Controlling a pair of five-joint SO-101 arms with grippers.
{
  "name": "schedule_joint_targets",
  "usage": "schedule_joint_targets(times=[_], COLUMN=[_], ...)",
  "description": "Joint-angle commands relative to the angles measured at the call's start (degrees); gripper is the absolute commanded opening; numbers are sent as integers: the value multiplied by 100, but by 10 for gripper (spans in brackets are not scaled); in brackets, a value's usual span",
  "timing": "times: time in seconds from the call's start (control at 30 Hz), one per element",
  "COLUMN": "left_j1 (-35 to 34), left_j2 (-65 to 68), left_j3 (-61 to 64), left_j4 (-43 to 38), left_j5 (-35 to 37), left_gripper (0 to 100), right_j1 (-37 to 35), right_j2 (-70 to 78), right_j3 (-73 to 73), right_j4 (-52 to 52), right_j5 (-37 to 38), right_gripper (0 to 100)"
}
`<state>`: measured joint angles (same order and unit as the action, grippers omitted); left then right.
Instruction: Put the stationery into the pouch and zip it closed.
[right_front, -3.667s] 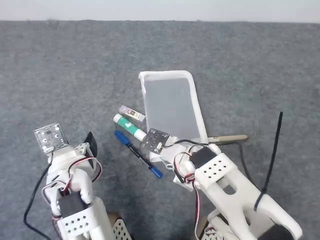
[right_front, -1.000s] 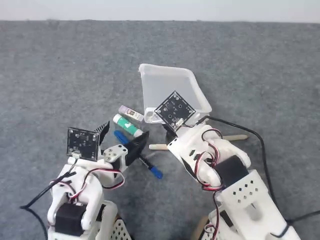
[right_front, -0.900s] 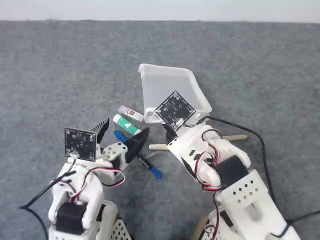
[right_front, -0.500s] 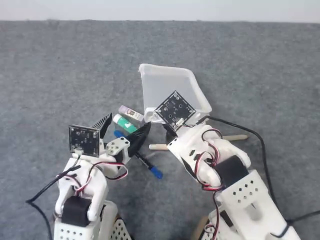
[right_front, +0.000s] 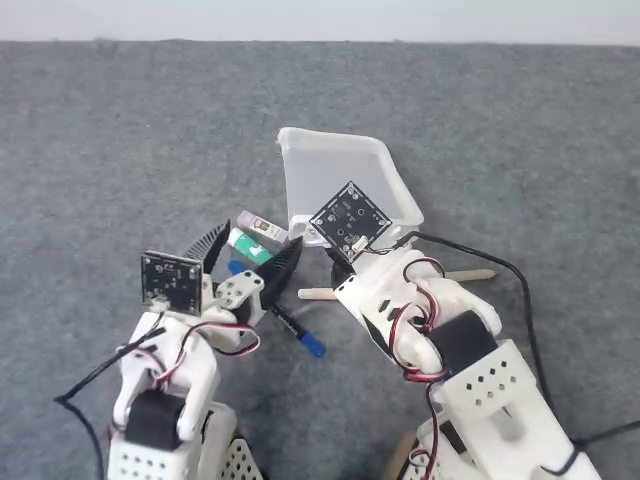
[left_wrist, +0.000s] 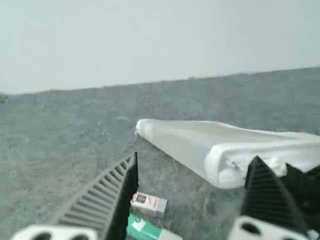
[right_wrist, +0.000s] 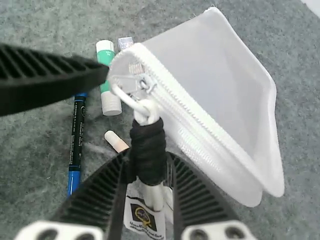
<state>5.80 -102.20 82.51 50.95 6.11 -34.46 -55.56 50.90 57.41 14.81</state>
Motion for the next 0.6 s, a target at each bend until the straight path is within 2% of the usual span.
schedule_joint_targets(times=[0.0,0.27,0.57], left_j1=[44,35,-202], left_j2=[1125,2892,3007], left_j3=[-286,-1007,-1165], left_j4=[-492,-598,-738], left_j5=[62,62,273], left_gripper=[325,324,324], right_j1=[22,22,-40], right_j2=[-277,-277,-259], right_j3=[-141,-132,97], right_j4=[-84,-75,-127], right_j5=[-53,-62,-18], right_gripper=[7,7,7])
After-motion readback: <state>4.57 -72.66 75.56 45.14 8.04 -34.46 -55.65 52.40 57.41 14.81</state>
